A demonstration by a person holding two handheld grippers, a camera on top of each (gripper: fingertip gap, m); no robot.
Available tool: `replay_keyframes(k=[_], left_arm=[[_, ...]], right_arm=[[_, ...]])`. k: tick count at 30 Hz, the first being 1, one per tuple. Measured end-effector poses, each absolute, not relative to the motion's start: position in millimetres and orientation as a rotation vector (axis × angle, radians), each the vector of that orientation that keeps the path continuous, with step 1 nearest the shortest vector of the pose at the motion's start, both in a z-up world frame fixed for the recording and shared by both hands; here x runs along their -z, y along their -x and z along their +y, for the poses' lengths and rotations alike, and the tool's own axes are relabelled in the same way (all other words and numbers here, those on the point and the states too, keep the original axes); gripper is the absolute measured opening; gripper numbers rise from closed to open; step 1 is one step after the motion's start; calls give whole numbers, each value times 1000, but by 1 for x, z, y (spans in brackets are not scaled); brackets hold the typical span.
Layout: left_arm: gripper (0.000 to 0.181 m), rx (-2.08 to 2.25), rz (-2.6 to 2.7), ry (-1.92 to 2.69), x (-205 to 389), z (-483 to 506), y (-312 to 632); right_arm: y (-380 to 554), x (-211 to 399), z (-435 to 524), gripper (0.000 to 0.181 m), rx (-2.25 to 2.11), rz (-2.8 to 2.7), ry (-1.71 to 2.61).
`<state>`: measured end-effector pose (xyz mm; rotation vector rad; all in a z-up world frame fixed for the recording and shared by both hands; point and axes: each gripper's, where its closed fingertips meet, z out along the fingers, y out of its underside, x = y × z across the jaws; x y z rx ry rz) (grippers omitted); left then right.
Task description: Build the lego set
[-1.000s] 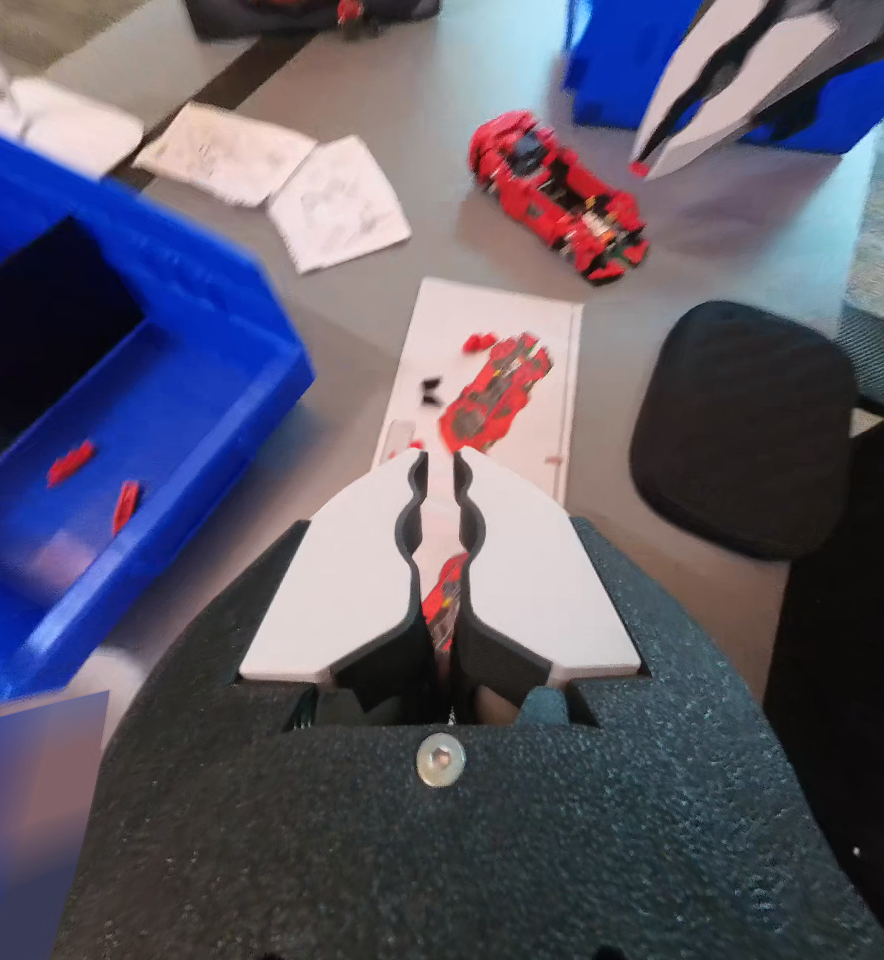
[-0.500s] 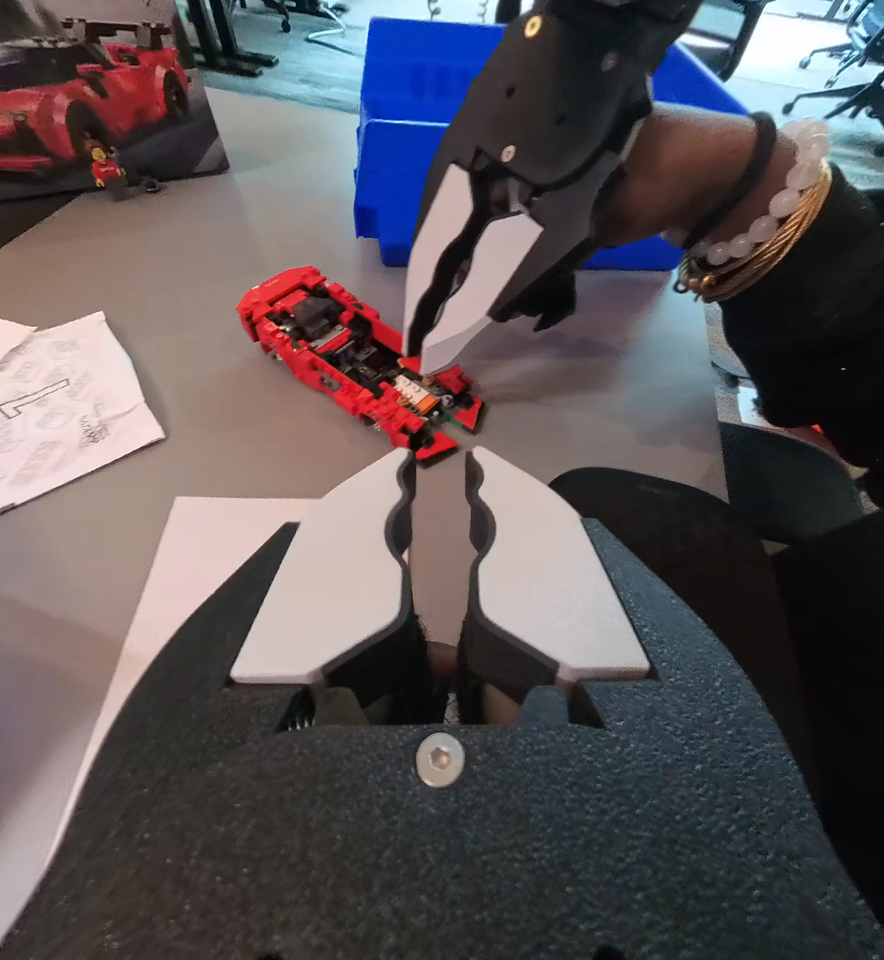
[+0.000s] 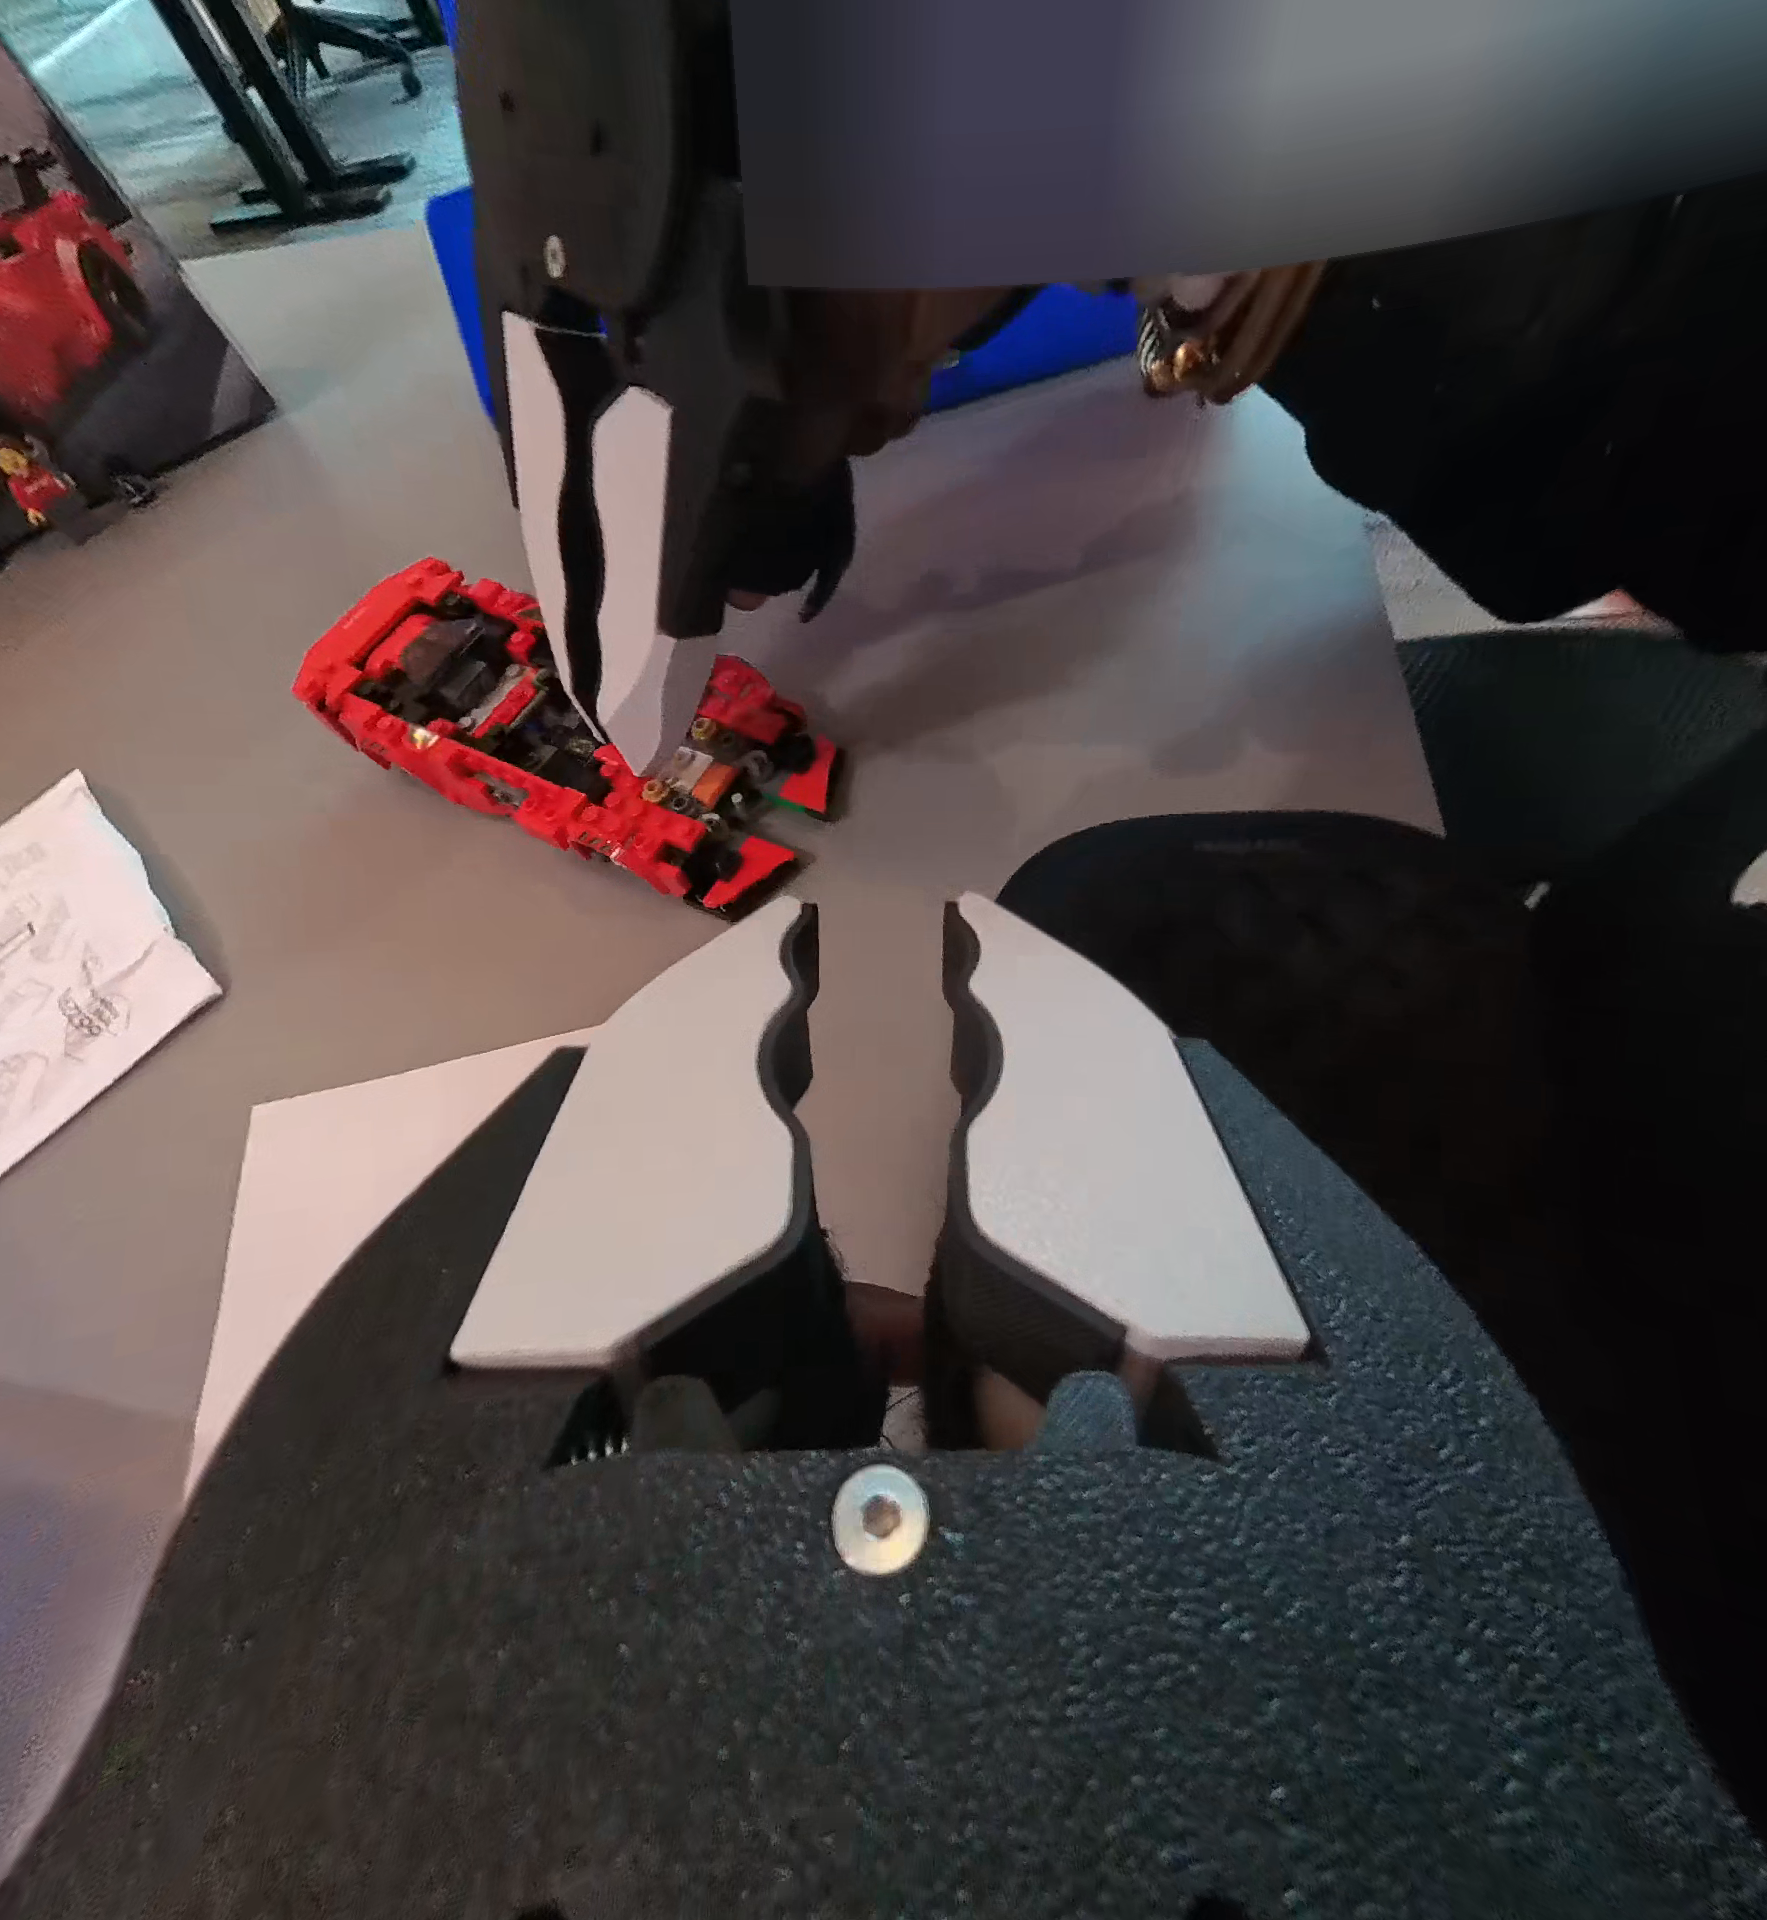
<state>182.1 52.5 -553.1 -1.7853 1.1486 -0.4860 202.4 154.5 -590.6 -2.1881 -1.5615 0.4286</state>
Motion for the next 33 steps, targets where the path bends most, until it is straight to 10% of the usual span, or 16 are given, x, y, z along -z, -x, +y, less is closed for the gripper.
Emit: replay_keyframes(k=[33], left_arm=[[21,370,1265,1729,565,33,-179]], right_arm=[[-199,591,156,11,-448,-1557,2243]])
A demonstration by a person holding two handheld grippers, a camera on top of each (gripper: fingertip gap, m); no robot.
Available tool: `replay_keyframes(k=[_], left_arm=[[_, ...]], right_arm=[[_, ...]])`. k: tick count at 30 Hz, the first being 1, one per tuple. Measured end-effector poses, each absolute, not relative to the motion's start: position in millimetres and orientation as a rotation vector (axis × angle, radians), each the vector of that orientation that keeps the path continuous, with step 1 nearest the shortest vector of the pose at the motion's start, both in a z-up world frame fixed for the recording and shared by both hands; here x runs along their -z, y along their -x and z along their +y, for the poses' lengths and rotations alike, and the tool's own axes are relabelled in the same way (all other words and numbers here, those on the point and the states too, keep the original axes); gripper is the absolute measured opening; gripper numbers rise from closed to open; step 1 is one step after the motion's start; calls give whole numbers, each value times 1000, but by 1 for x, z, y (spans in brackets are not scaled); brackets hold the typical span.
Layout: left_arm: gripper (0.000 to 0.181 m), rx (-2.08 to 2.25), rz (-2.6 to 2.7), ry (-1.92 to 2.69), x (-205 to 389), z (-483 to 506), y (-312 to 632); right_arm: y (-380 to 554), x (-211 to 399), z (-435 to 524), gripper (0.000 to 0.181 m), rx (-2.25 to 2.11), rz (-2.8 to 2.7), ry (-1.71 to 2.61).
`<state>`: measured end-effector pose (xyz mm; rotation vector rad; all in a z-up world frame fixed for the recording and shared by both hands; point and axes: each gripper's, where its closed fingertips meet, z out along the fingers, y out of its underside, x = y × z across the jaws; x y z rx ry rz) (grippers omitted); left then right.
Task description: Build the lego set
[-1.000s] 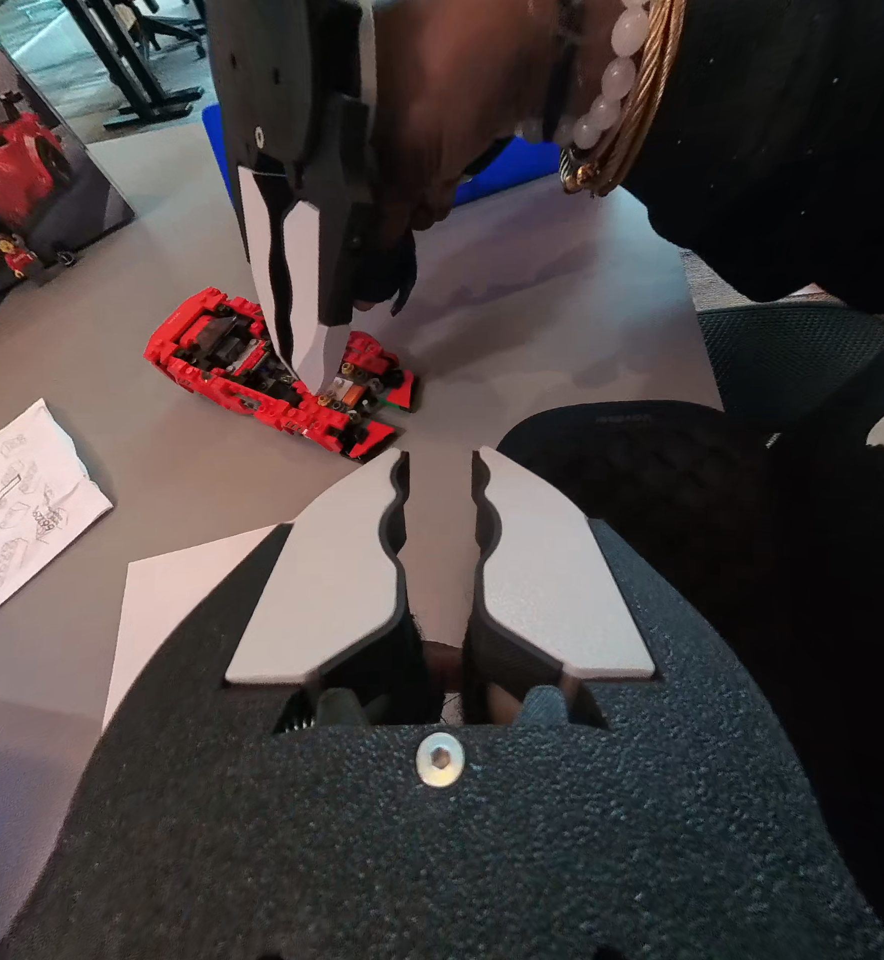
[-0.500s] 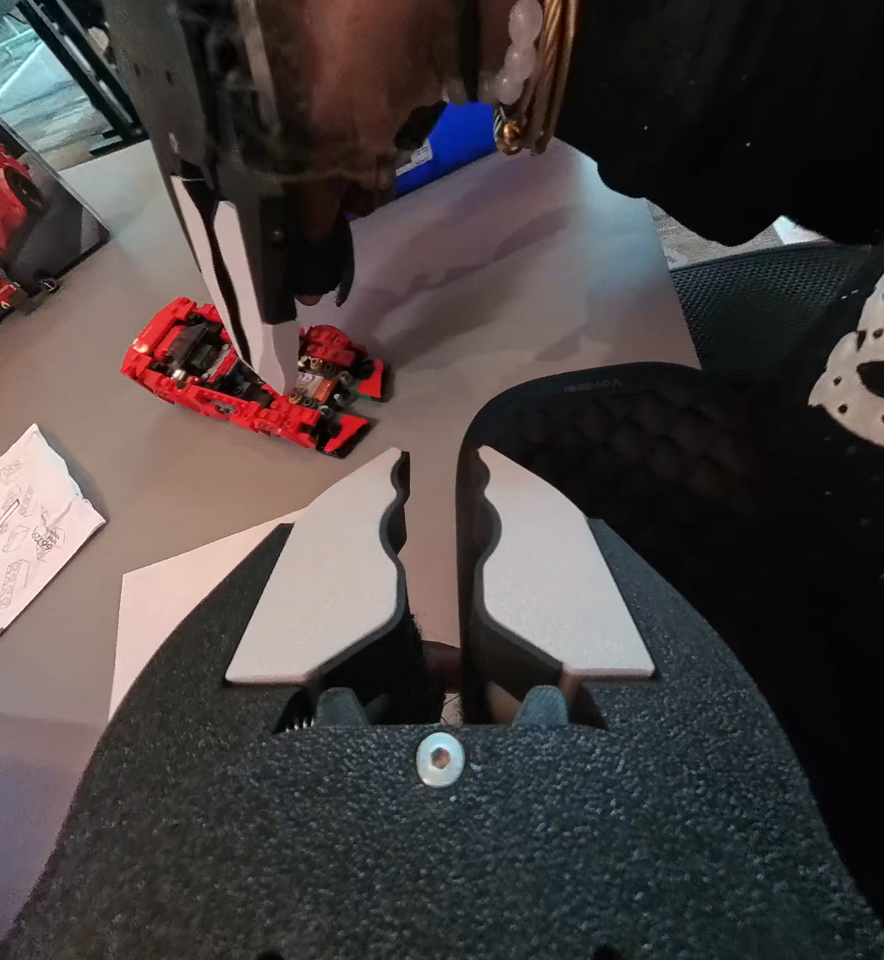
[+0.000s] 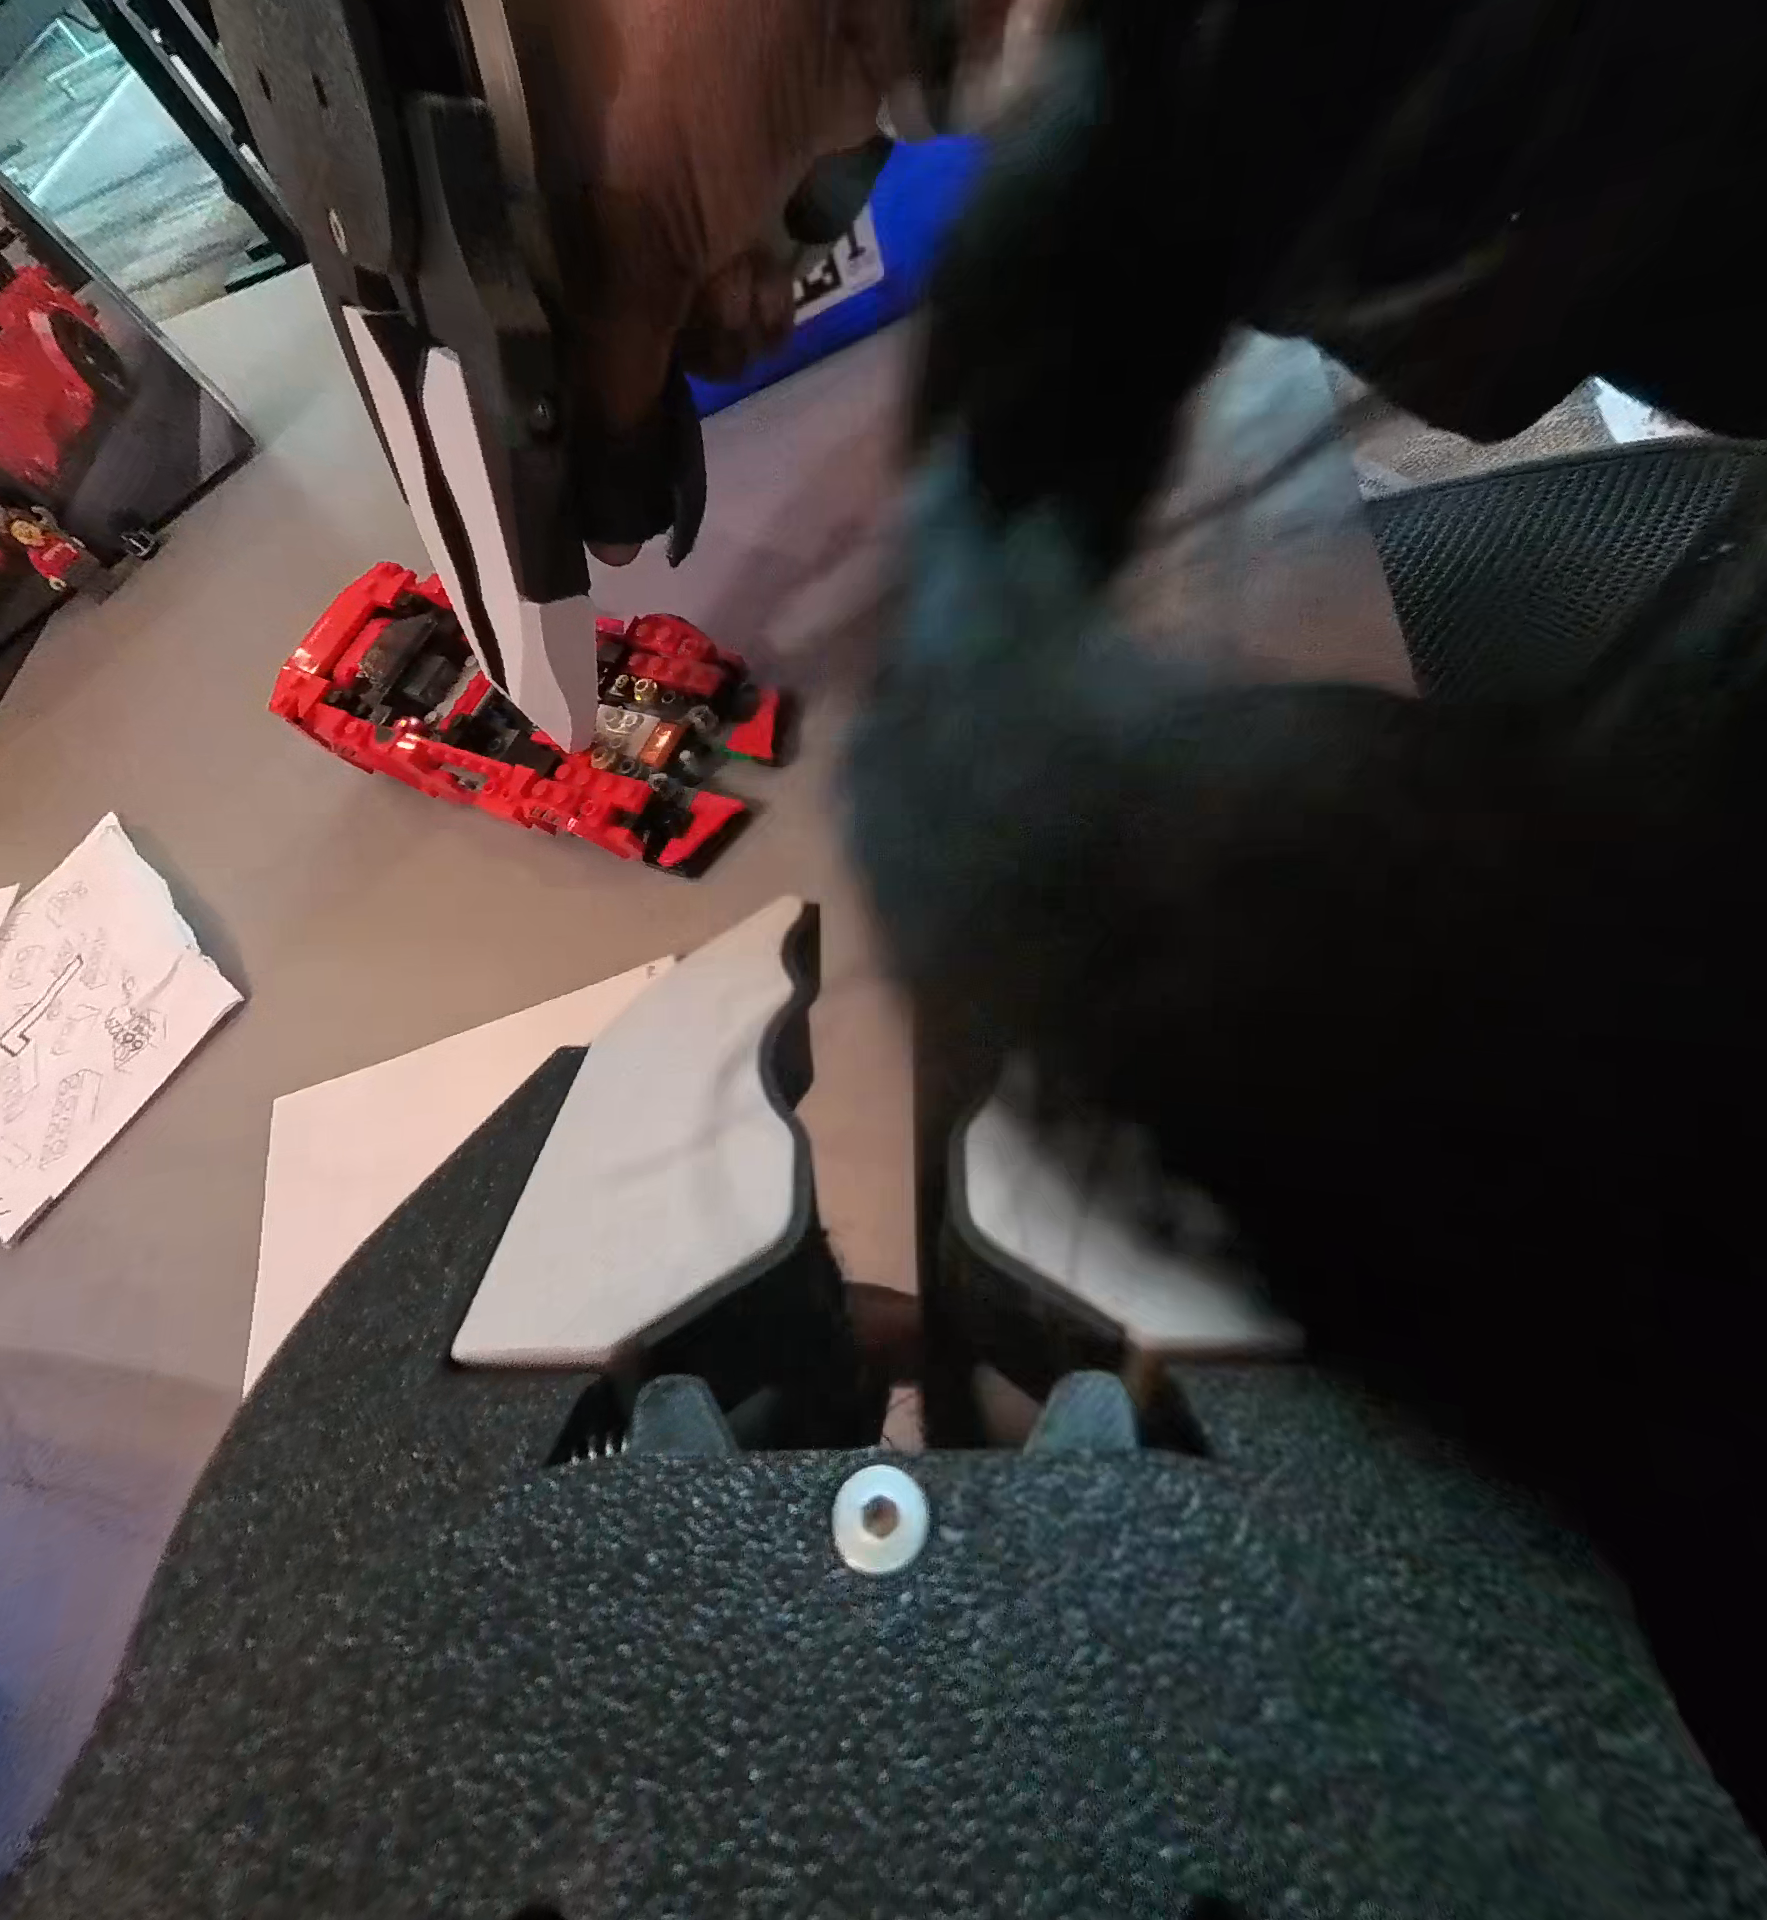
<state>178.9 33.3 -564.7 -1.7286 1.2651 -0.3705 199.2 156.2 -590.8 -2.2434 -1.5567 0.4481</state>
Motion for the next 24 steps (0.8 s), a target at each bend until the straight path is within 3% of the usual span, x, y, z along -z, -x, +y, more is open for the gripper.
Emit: replay_keyframes(k=[24], left_arm=[[21,370,1259,1710,560,35,-177]], right_arm=[[-219,571,149,11,-467,-1455,2250]])
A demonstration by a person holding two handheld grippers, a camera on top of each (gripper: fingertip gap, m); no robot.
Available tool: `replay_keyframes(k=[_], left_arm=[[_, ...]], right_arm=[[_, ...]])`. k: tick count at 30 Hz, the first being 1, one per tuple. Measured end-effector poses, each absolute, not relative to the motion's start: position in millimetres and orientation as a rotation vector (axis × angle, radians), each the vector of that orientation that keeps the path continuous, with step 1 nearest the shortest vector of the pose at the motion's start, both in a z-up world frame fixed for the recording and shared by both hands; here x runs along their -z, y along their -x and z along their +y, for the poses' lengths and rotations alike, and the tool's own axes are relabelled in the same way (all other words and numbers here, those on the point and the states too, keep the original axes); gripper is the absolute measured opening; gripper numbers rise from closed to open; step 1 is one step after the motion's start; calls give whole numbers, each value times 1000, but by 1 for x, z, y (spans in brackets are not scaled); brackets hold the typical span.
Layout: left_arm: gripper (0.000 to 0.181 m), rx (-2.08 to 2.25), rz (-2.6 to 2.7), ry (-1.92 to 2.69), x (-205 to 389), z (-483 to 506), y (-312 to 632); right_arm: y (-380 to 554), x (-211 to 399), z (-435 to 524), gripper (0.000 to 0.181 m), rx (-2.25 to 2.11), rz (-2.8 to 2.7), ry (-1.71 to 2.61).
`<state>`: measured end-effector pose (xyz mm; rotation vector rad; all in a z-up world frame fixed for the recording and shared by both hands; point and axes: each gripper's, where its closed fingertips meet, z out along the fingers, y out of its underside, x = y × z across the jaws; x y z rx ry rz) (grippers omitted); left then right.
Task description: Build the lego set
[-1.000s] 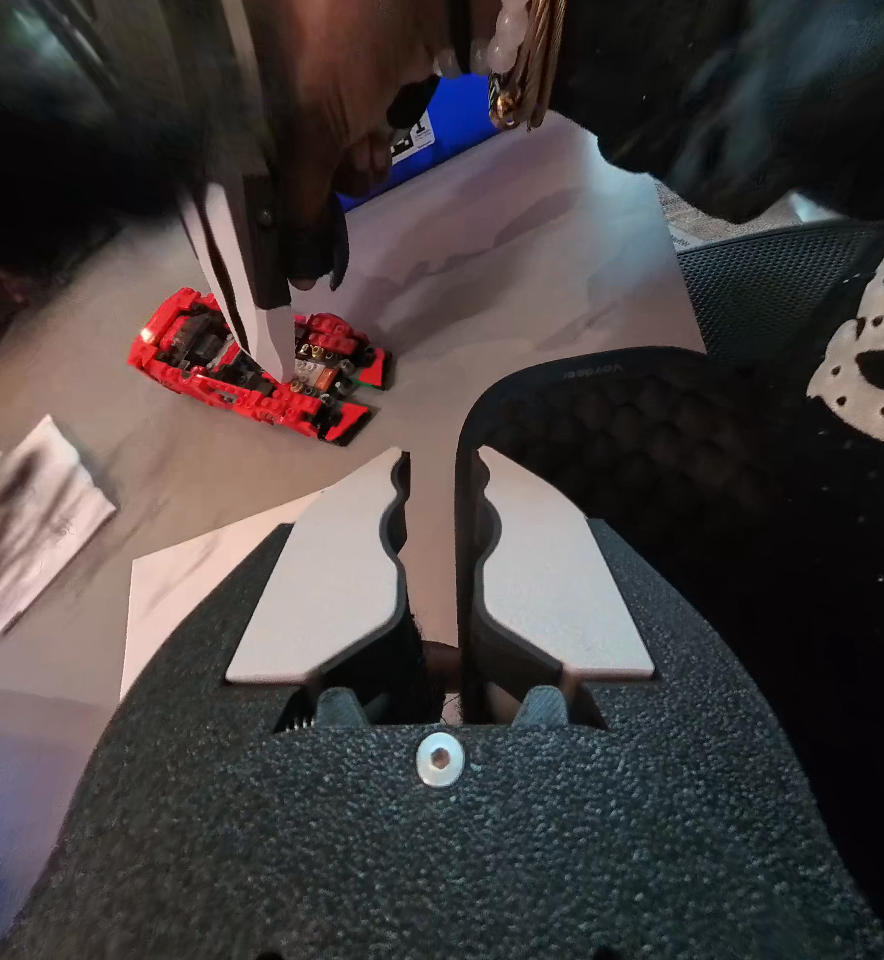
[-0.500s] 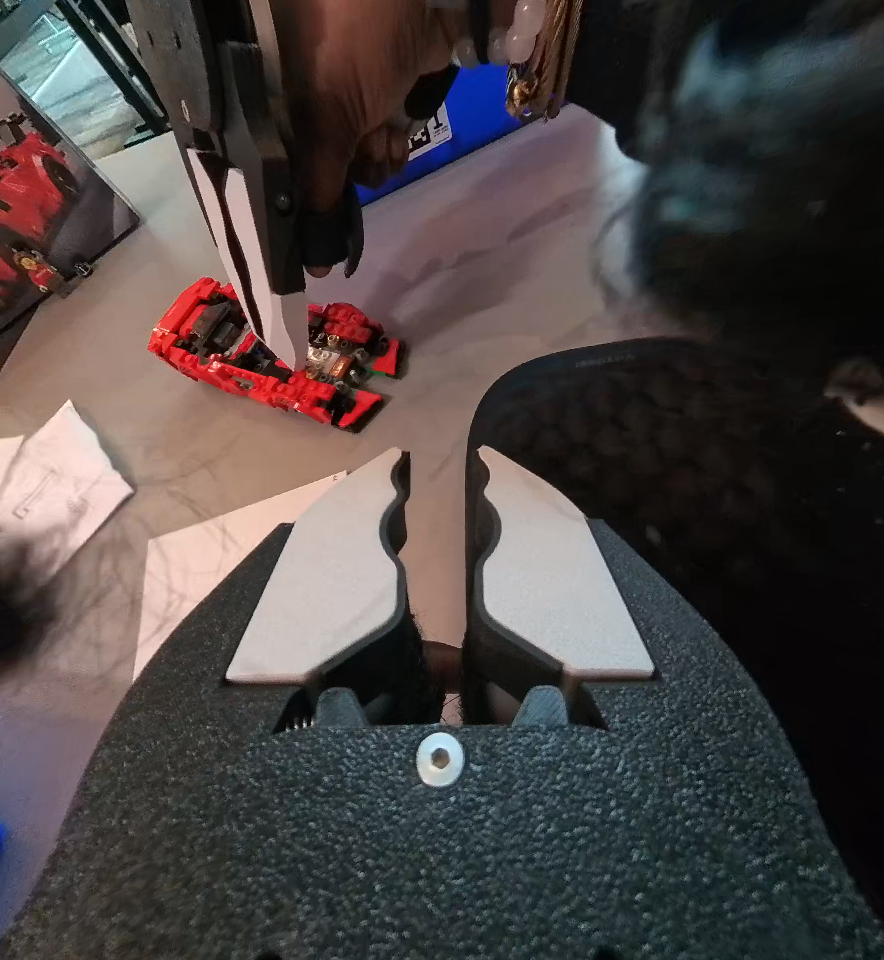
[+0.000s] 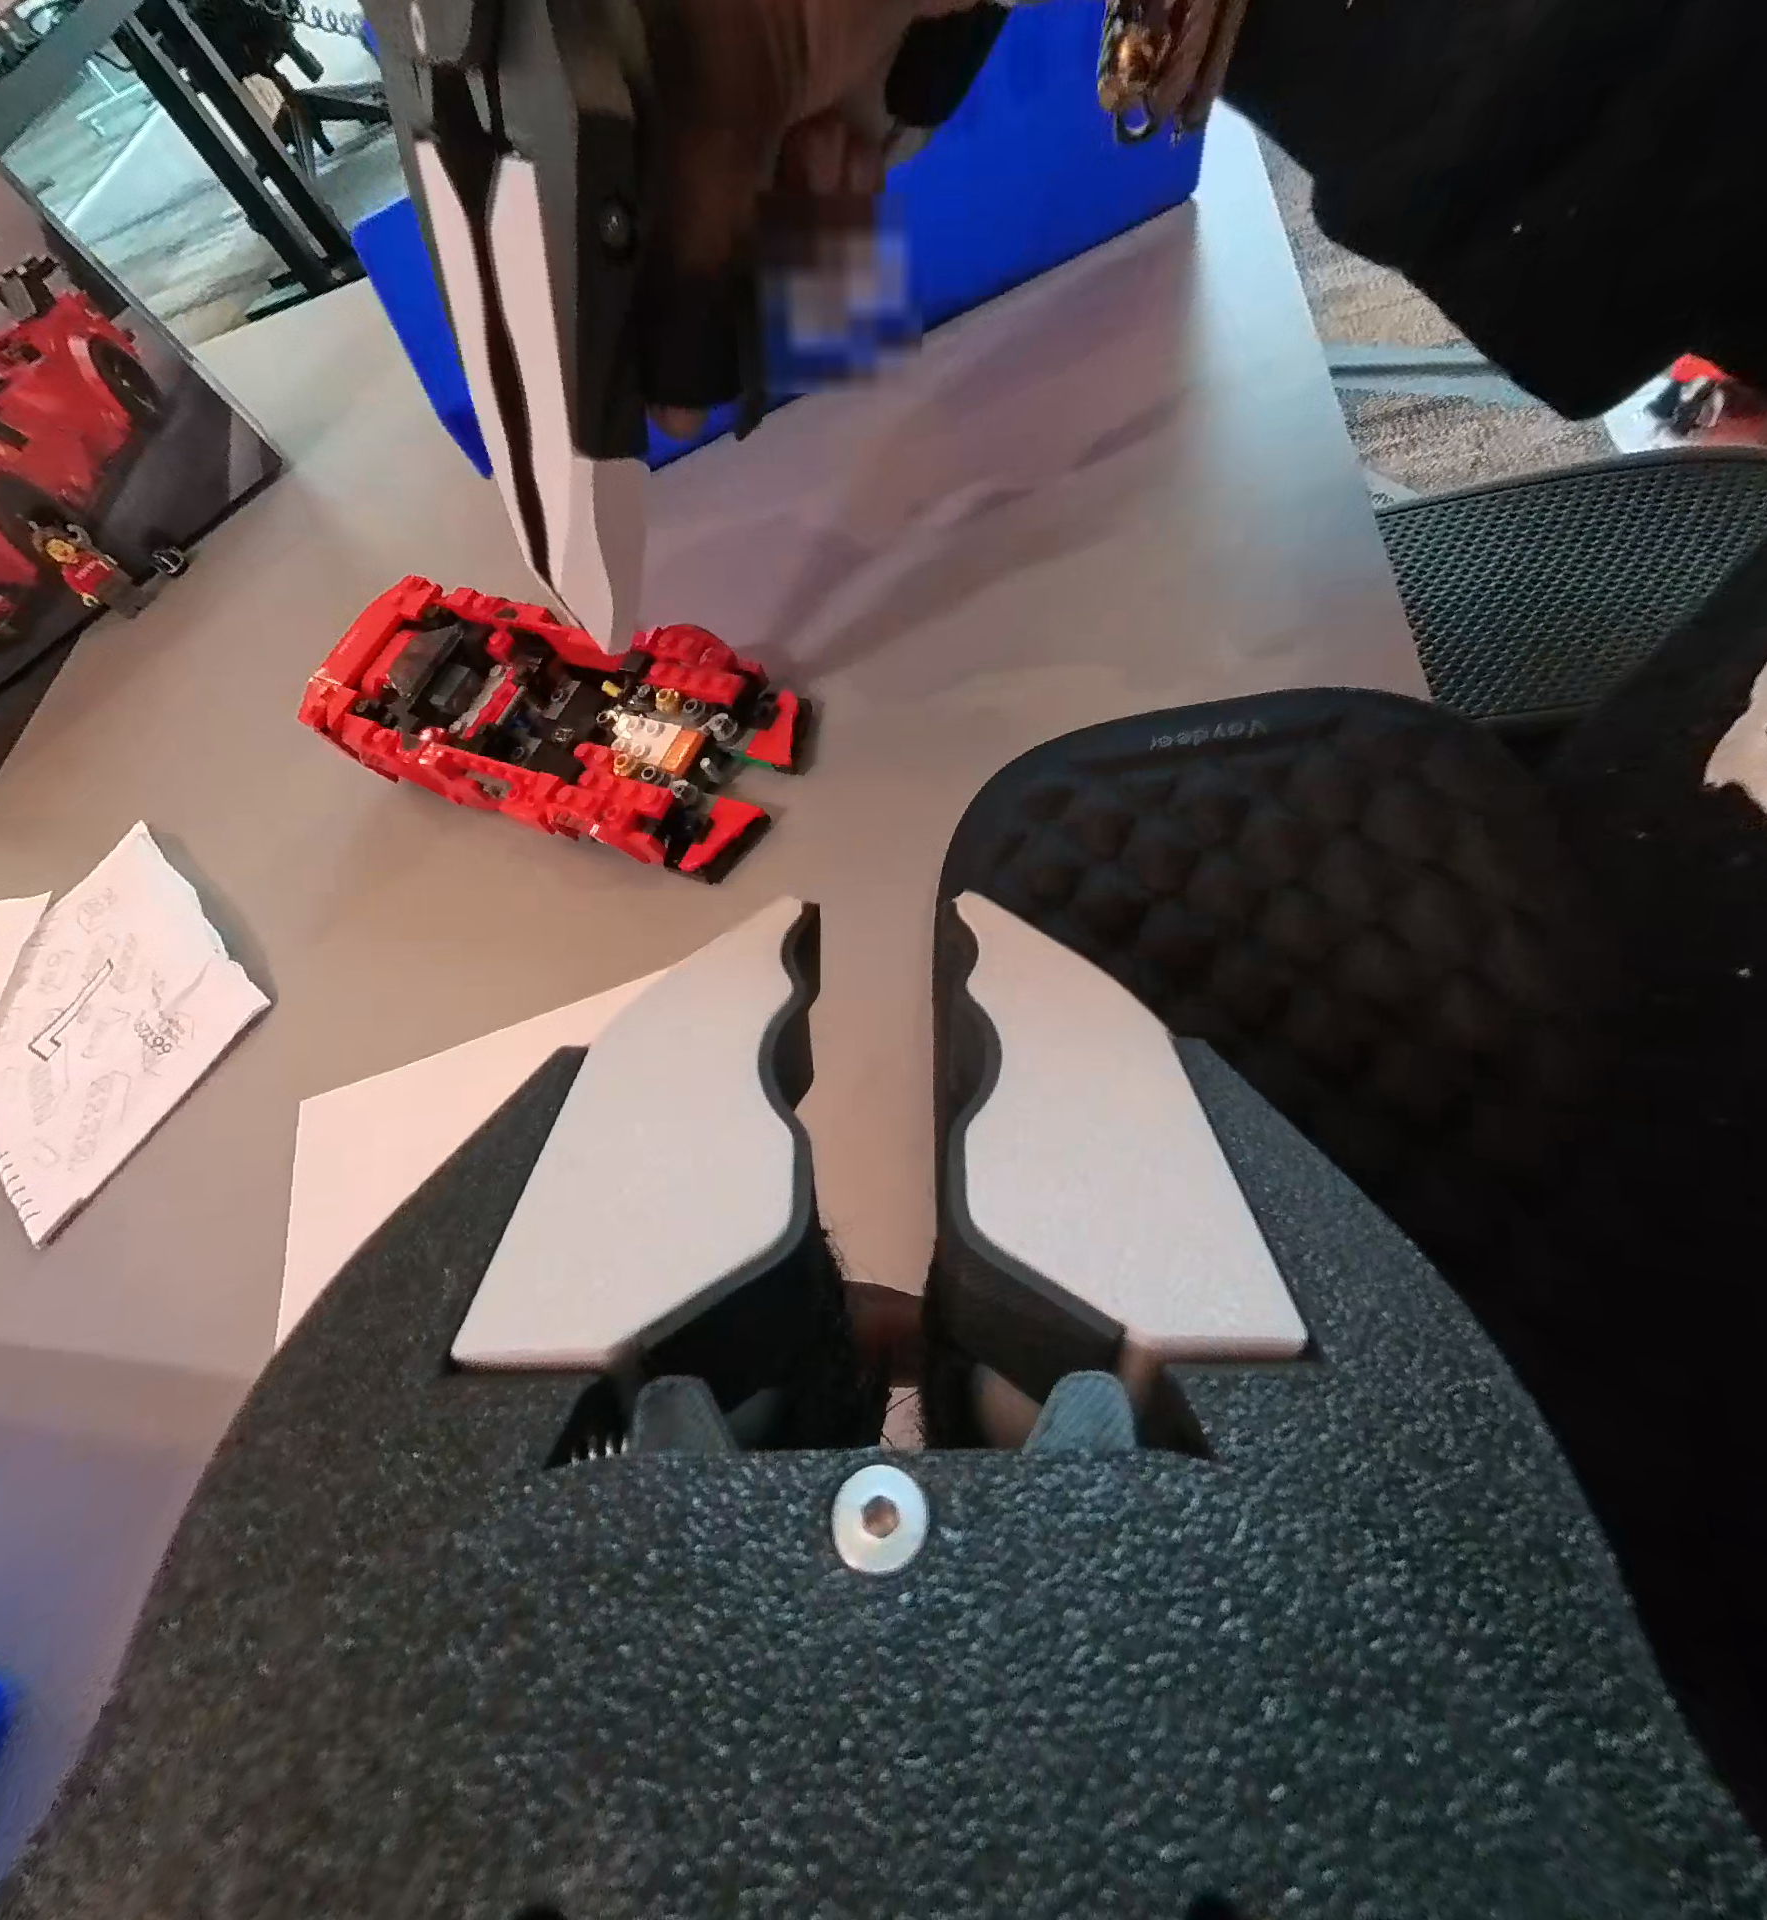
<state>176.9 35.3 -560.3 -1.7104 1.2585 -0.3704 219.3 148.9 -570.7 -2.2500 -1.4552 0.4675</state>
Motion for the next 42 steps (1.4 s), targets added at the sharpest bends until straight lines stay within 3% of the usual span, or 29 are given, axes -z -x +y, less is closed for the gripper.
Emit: replay_keyframes(k=[42], left_arm=[[21,393,1169,1707,558,32,-154]], right_arm=[[-209,586,149,11,-383,-1499,2340]])
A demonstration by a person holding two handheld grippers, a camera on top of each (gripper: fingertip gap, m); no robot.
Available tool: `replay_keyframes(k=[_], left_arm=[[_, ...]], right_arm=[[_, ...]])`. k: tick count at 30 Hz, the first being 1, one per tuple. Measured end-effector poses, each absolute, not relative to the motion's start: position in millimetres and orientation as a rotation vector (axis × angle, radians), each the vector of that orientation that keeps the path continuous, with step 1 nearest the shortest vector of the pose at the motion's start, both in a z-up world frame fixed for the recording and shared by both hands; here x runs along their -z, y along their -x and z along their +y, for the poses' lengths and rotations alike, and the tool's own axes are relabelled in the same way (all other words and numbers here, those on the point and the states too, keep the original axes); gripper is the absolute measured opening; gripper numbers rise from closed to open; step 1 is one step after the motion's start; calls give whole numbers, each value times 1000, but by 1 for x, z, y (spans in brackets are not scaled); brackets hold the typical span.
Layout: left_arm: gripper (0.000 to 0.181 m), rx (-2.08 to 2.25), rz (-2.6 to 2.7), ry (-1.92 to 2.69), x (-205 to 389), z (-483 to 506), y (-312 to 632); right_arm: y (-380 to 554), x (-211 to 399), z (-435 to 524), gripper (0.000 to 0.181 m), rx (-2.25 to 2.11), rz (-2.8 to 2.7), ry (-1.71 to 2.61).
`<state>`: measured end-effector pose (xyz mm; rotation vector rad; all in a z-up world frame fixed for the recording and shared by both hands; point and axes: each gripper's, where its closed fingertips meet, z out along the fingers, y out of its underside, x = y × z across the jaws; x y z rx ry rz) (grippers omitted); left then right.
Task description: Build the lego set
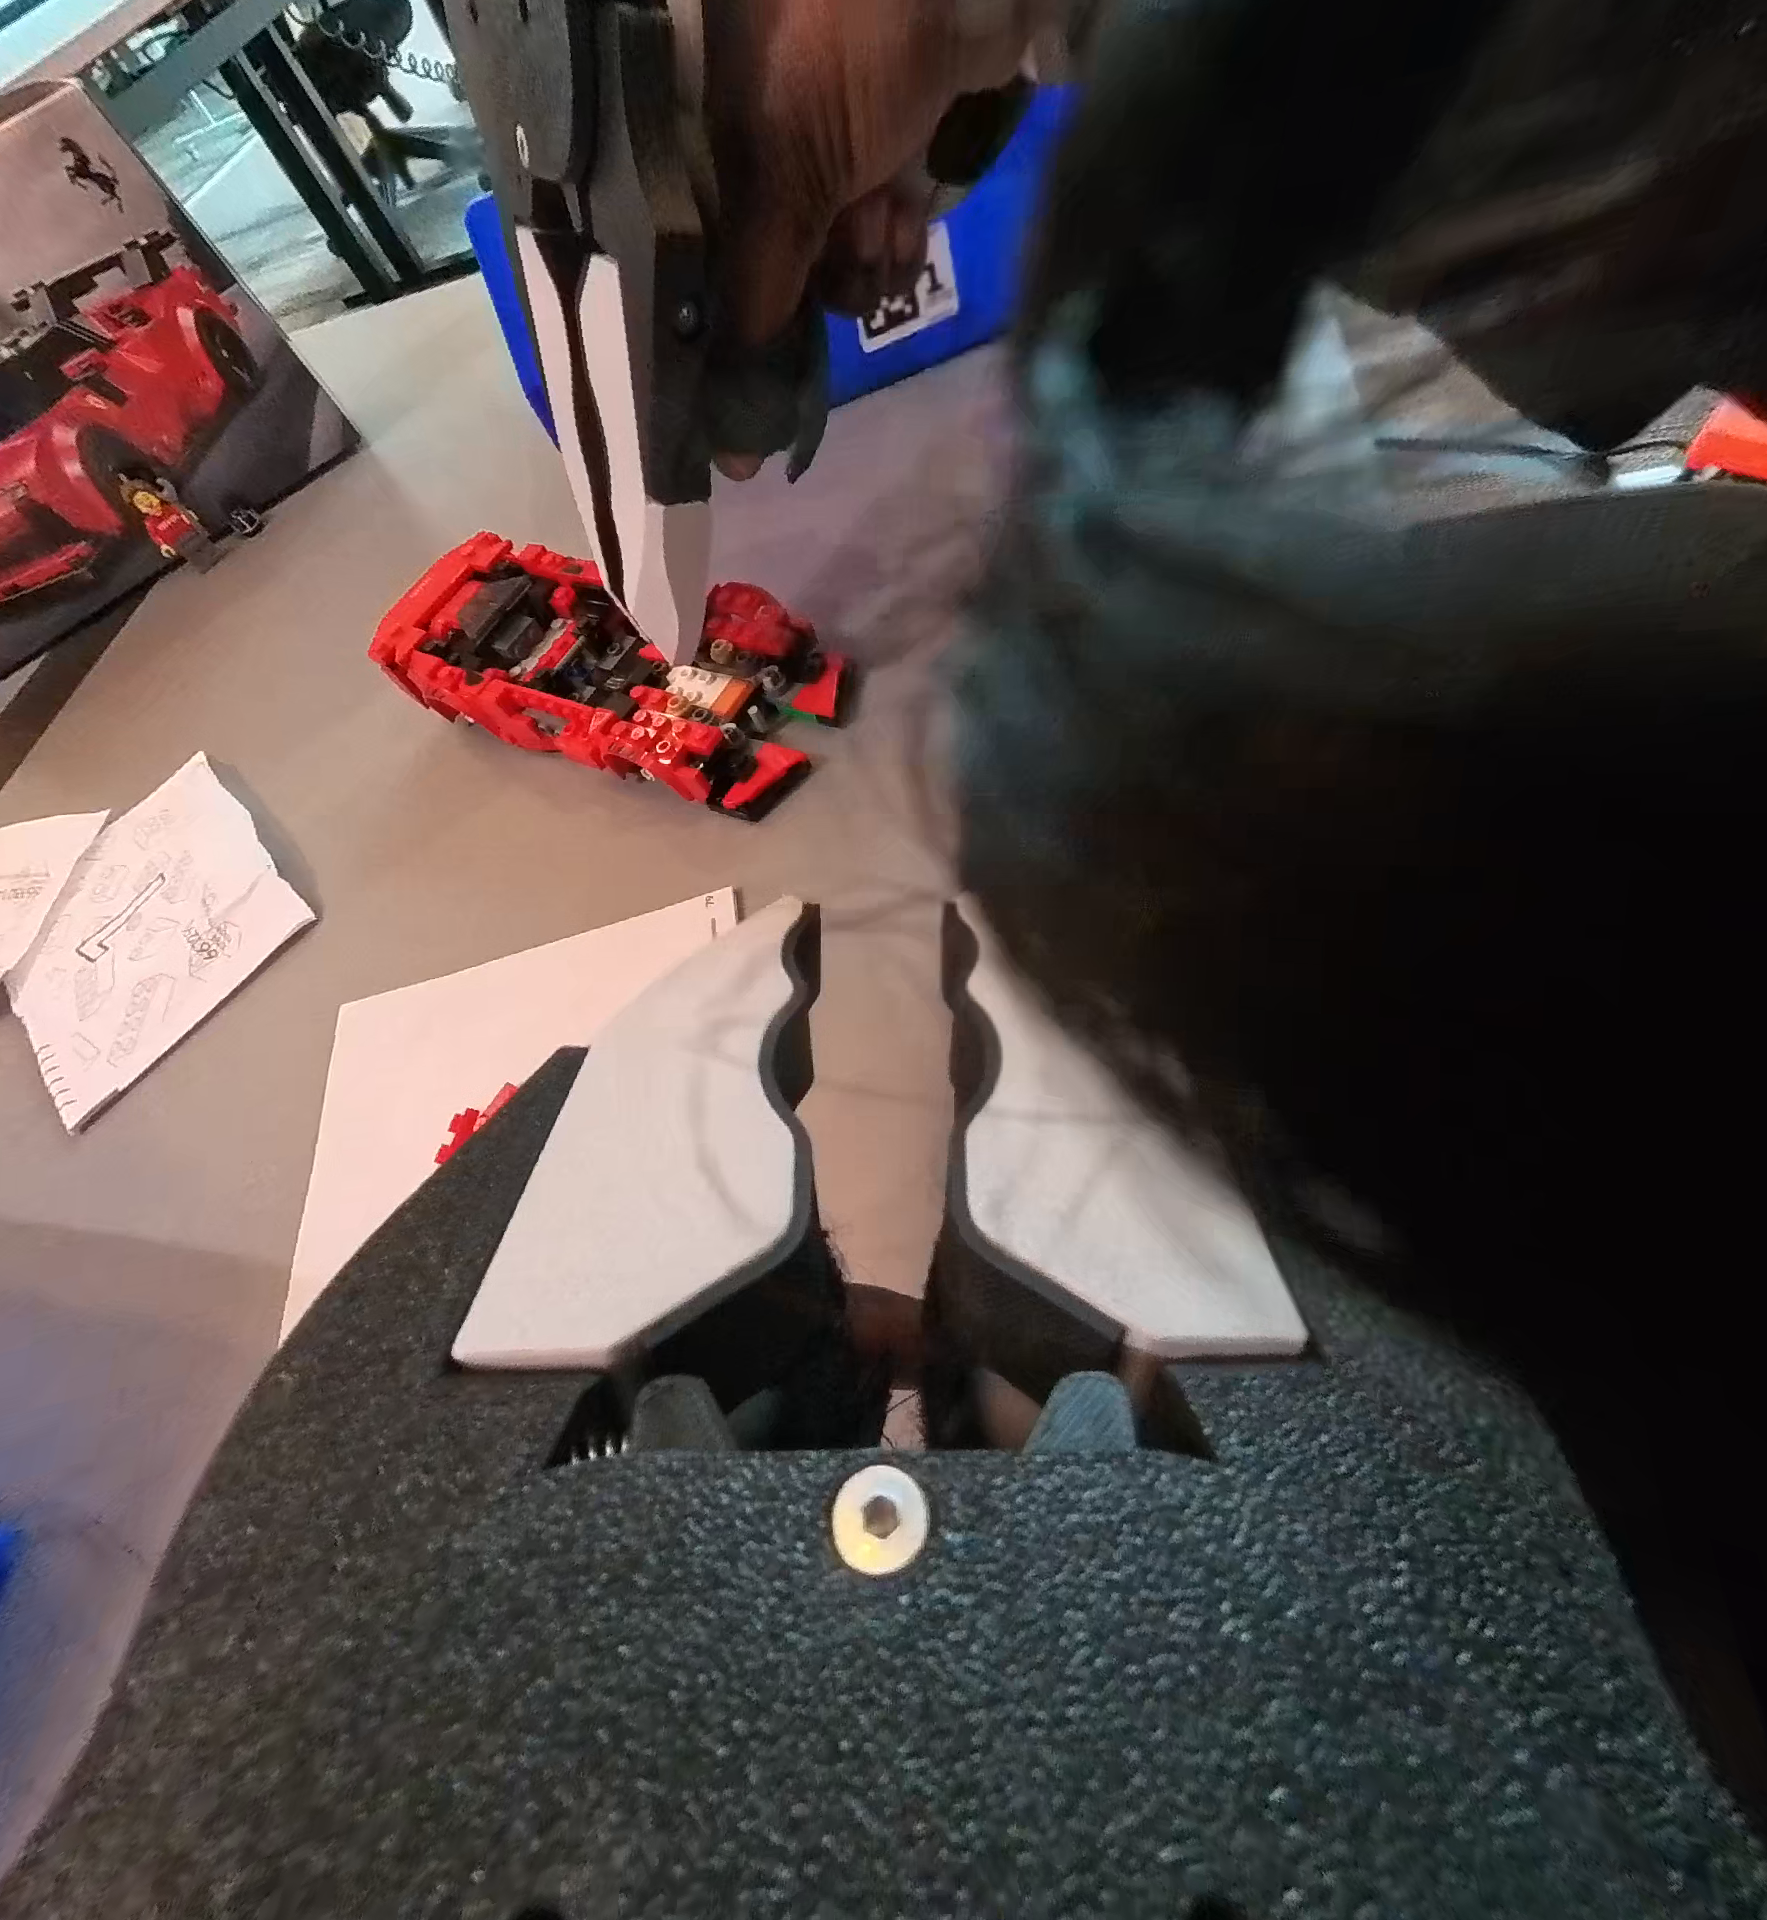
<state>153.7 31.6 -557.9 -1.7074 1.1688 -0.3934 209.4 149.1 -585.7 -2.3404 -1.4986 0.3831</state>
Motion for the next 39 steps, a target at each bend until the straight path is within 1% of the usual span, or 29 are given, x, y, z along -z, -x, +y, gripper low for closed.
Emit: replay_keyframes(k=[19,39], left_arm=[[22,465,1105,1713,560,34,-146],[22,557,1029,1679,547,32,-139]], right_arm=[[-207,585,149,11,-400,-1481,2368],[-201,578,149,11,-389,-1454,2389]])
